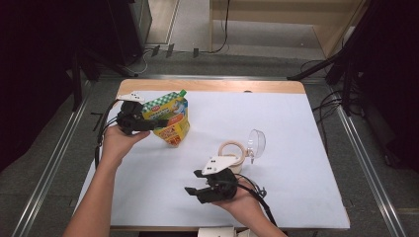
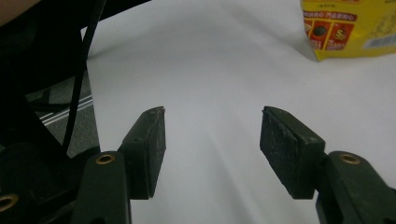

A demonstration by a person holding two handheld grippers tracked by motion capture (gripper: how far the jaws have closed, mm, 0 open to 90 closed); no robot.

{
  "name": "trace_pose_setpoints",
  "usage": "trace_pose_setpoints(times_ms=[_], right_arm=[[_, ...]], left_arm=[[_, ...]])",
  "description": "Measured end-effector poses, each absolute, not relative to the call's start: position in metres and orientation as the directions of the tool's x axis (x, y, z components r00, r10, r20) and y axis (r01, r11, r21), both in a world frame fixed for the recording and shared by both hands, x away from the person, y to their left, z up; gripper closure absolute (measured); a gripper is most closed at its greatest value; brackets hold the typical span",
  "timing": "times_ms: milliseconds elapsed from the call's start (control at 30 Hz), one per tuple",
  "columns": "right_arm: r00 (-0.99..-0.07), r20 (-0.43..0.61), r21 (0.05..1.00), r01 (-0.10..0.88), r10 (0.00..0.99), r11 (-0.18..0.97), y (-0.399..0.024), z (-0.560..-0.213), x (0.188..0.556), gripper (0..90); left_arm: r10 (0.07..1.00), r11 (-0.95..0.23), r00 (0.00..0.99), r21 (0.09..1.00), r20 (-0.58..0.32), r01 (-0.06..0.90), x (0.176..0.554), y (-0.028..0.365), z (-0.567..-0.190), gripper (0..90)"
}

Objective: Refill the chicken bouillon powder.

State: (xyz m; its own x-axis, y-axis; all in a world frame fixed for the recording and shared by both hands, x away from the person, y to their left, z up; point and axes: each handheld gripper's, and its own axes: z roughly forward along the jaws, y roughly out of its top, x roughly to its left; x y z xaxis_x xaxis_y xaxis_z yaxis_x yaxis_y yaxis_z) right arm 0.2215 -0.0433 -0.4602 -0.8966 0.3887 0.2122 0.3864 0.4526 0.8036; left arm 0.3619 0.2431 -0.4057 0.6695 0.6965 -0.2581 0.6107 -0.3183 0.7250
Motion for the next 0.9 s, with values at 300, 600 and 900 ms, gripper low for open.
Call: trace_pose_setpoints(times_ms=[300,600,900], right_arm=[[-0.899,0.190,0.803,0.374,0.395,0.464,-0.020,-0.471,0.229,43.4],[-0.887,0.214,0.795,0.402,0.410,0.454,-0.025,-0.485,0.230,44.0],[-0.880,0.215,0.802,0.406,0.422,0.438,-0.029,-0.485,0.231,44.3]], left_arm=[[0.703,-0.310,0.667,0.739,-0.246,0.599,0.363,0.239,-0.412,83.6],[0.711,-0.318,0.657,0.718,-0.251,0.619,0.361,0.235,-0.405,87.8],[0.693,-0.363,0.679,0.696,-0.243,0.619,0.349,0.234,-0.382,88.1]])
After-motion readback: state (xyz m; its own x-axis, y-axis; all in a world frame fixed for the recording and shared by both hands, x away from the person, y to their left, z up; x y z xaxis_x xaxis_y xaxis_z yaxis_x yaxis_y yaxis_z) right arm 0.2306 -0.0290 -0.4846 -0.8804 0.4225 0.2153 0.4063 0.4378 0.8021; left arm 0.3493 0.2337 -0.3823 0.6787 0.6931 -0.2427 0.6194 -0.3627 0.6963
